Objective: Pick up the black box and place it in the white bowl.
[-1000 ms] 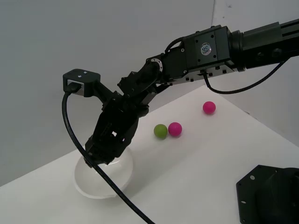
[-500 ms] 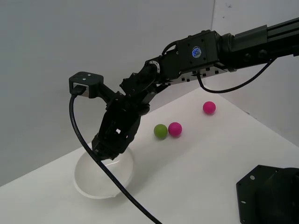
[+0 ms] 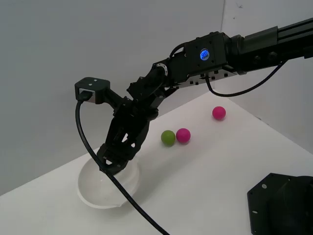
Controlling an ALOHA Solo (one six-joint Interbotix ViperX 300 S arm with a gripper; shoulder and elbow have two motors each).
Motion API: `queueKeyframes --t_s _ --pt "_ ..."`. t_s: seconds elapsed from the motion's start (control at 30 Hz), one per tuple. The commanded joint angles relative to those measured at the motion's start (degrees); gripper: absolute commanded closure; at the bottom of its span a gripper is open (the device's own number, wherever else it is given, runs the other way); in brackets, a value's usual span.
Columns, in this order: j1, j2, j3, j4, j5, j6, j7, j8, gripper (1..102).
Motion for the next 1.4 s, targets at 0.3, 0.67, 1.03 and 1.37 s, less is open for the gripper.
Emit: queueKeyframes --t_s 0.3,0.67,1.03,1.37 --pt "-0.09 1.58 2.02 -0.62 -1.05 -0.88 0.0 0.18 3" --pt "2.46 4.22 4.83 -0.44 -0.88 -0.79 3.16 0.26 3" --pt "8.44 9.4 9.93 0.26 -0.09 -0.18 7.38 0.62 3" --pt "15.38 17.31 17.75 5.19 4.66 0.26 7.47 2.64 11"
